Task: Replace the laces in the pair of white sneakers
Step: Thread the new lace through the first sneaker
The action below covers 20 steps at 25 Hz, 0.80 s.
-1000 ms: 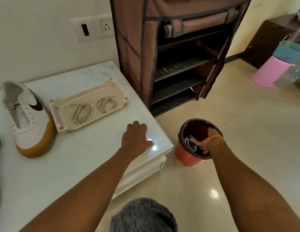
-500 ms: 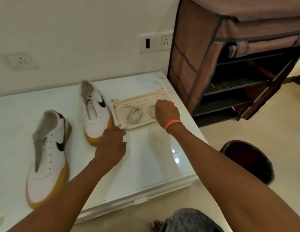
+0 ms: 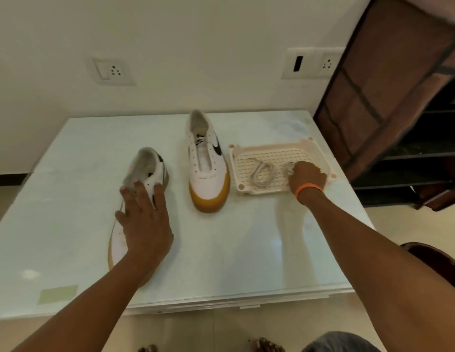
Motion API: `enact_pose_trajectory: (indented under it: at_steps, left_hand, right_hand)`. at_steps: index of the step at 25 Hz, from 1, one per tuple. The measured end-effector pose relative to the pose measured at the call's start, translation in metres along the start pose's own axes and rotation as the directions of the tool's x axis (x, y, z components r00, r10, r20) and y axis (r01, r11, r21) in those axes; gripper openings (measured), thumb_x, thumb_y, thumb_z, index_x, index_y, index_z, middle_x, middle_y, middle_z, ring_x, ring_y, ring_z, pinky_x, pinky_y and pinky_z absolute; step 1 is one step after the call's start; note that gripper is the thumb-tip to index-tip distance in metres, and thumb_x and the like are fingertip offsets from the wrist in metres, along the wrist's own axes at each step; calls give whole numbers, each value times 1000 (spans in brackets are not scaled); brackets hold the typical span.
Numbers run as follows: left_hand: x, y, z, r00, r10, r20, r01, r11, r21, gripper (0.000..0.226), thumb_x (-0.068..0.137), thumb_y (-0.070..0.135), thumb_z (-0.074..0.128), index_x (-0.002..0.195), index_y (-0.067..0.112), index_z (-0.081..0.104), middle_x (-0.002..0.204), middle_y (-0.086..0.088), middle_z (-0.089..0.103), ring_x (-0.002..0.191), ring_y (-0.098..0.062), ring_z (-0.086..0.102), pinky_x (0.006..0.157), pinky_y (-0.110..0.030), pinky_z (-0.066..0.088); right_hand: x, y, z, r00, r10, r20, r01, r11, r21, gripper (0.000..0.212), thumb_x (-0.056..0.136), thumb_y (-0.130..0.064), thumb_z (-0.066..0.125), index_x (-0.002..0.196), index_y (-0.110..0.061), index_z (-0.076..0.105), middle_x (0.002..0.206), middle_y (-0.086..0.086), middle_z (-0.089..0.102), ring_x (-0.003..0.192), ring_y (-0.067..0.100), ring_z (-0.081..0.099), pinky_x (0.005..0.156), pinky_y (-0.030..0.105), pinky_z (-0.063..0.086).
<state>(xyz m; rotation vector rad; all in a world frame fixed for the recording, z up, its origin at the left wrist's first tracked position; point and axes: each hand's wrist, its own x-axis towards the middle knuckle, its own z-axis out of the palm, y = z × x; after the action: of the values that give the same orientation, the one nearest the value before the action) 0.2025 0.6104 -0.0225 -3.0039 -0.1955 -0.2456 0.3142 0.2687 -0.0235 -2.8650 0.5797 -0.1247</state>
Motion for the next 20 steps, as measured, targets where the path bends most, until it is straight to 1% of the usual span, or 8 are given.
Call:
enact_pose_trajectory:
  at_steps: [4, 8, 10, 11, 13, 14, 16, 20]
  left_hand:
    - [21, -14, 10, 996, 66, -52, -68, 997, -31, 77, 75, 7, 66, 144, 1, 34, 149, -35, 23, 134, -58, 23, 94, -72, 35]
    - [60, -31, 13, 985, 122, -120, -126, 992, -30, 71, 75, 6, 69, 139, -2, 39, 148, -37, 25, 135, -57, 24, 106, -70, 23]
    - [73, -23, 13, 973, 167, -157, -186, 976, -114, 62, 84, 9, 64, 139, -4, 39, 148, -36, 28, 136, -53, 27, 112, -62, 21]
    - [74, -11, 9, 976, 156, -149, -191, 948, -254, 57, 89, 14, 60, 139, -5, 40, 147, -34, 32, 137, -50, 30, 113, -58, 23]
    - [71, 22, -5, 998, 59, -12, -53, 773, -632, 55, 97, 24, 52, 143, -1, 36, 149, -24, 35, 139, -38, 32, 114, -47, 25]
    - [70, 36, -8, 995, 34, 90, 44, 664, -746, 57, 98, 27, 51, 146, 3, 33, 151, -18, 36, 139, -33, 33, 113, -40, 26]
    - [67, 53, -10, 963, 75, 259, 179, 538, -824, 57, 96, 25, 55, 147, 9, 34, 149, -10, 42, 134, -27, 41, 109, -34, 34]
    - [56, 51, -14, 934, 61, 352, 282, 481, -830, 57, 91, 18, 63, 143, 11, 40, 143, -9, 50, 127, -27, 50, 105, -37, 44]
  right_hand:
    - [-20, -37, -20, 989, 48, -137, 2, 940, 341, 13, 91, -20, 57, 80, -13, 59, 90, 10, 65, 89, 30, 62, 76, 37, 47]
    - [-50, -99, -35, 942, -112, -315, 268, 816, 512, 14, 89, -18, 62, 77, -12, 60, 76, 1, 58, 71, 16, 50, 63, 23, 27]
    - [-65, -125, -27, 942, -164, -292, 311, 754, 579, 12, 87, -16, 65, 77, -11, 61, 75, 1, 57, 70, 13, 47, 62, 22, 27]
    - [-71, -136, -18, 951, -192, -243, 303, 735, 607, 11, 87, -15, 66, 78, -10, 62, 76, 2, 58, 70, 14, 48, 63, 24, 31]
    - [-81, -148, 3, 964, -242, -111, 258, 752, 606, 6, 87, -15, 65, 87, -9, 66, 84, 6, 61, 77, 18, 53, 68, 29, 41]
    - [-86, -151, 11, 965, -258, -53, 242, 788, 566, 10, 89, -15, 64, 96, -9, 67, 92, 8, 62, 84, 21, 57, 74, 31, 46]
    - [-90, -150, 20, 954, -298, 12, 260, 850, 458, 20, 92, -16, 60, 110, -9, 67, 107, 14, 59, 99, 29, 58, 81, 31, 45]
    - [-98, -145, 11, 931, -360, 62, 297, 845, 444, 19, 90, -12, 62, 104, -6, 71, 108, 17, 61, 102, 32, 59, 81, 30, 46]
